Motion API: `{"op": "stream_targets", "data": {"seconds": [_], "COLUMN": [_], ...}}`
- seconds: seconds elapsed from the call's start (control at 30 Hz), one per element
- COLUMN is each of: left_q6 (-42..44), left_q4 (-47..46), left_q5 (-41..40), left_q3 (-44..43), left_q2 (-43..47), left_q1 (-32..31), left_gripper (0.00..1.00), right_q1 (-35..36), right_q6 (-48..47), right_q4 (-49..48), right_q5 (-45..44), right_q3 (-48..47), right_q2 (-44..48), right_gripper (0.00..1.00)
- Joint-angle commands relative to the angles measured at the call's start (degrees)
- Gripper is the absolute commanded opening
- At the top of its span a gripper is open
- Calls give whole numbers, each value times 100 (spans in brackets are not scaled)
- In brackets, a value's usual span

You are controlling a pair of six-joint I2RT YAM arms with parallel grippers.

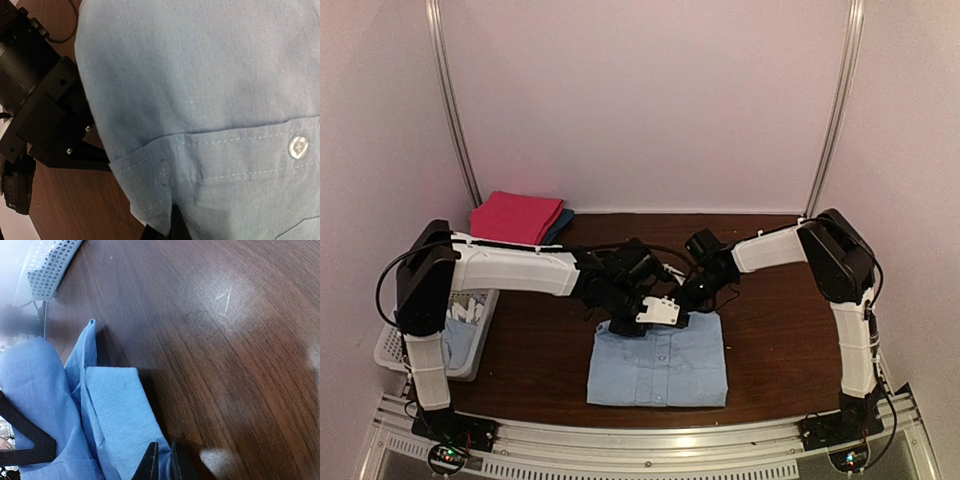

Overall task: Fold and stack the mixed laundry pile
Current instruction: Fold the 2/3-rectangle-folded shirt at the center of the board.

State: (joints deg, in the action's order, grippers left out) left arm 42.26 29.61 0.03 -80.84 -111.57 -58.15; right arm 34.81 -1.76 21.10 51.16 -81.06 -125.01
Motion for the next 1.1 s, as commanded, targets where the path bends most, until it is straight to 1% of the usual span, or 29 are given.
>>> {"op": "stream_targets", "data": {"seconds": [0.0,0.17,0.43,0.53,0.6,0.63,0.67,0.7,0.73,0.77,0.87,0.93,1.0,1.07], "left_q6": [130,71,86,64,-107,-236,-359,-490,-634,-791,-1330,-1756,-2320,-2884], "left_q4": [-447,-681,-1234,-1252,-1113,-985,-851,-736,-663,-646,-651,-724,-973,-1363], "left_q5": [-149,-200,-500,-551,-645,-664,-610,-476,-350,-256,-136,-19,483,1133], "left_q3": [-192,-150,138,165,63,-16,-87,-150,-182,-175,-69,63,387,808], "left_q2": [-177,-309,-423,-416,-369,-315,-245,-162,-46,71,494,782,1130,1529], "left_q1": [93,144,182,182,181,193,216,257,310,375,568,714,960,1295], "left_gripper": [1,1,1,4,10,15,22,31,40,45,48,49,50,54], "right_q1": [51,43,42,24,-39,-98,-166,-280,-378,-494,-906,-1169,-1371,-1491], "right_q6": [-53,-79,-49,-25,66,126,168,175,358,447,697,855,1091,1235], "right_q4": [289,333,300,323,350,355,350,344,342,323,210,39,-261,-564], "right_q5": [-78,-72,-41,-111,-253,-341,-407,-498,-593,-695,-929,-912,-815,-650], "right_q3": [79,42,5,-20,-43,-38,-31,-17,7,42,276,638,1072,1601], "right_q2": [-234,-234,-228,-170,-44,70,209,387,571,860,1567,2052,2526,2972], "right_gripper": [11,11,11,13,23,28,34,40,43,45,49,51,52,55]}}
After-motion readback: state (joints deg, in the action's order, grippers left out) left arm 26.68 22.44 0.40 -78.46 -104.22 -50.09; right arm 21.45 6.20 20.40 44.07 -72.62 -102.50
